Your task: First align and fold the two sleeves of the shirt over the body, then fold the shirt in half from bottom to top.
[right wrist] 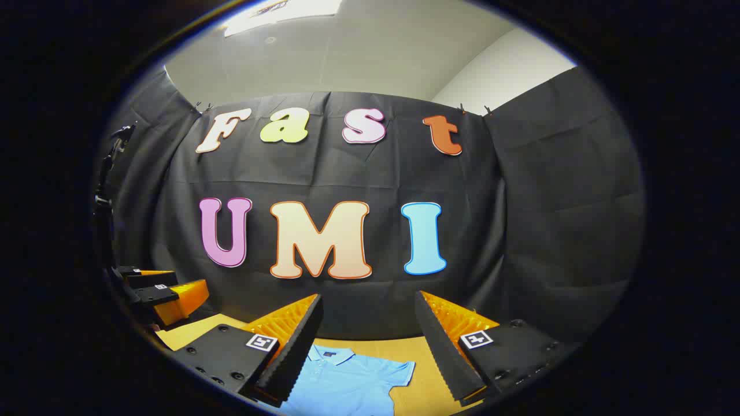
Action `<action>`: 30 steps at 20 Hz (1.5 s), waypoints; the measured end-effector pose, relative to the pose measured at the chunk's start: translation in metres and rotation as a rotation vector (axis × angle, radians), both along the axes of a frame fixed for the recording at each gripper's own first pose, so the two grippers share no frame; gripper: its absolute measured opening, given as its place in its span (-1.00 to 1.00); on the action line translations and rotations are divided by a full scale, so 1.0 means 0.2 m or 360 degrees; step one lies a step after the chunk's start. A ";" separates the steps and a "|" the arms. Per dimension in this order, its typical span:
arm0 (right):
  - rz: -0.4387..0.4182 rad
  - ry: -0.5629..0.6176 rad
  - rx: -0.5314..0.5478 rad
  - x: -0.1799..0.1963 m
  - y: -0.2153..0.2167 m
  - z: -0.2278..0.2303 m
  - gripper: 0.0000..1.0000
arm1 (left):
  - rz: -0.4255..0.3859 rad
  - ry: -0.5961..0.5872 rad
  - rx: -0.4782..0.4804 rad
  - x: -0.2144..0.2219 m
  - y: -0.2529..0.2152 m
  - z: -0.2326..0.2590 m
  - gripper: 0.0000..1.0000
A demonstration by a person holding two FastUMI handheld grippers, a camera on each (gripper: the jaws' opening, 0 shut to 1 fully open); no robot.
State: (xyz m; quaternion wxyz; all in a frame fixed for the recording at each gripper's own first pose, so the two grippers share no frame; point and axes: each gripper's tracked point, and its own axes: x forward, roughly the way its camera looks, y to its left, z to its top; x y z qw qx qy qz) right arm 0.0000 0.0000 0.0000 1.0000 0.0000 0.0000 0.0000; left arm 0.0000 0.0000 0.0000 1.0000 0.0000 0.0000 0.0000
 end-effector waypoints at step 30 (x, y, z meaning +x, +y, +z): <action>-0.0123 0.0237 -0.0208 0.47 -0.26 -0.50 0.97 | -0.0001 0.0006 -0.0034 0.11 0.06 -0.04 0.90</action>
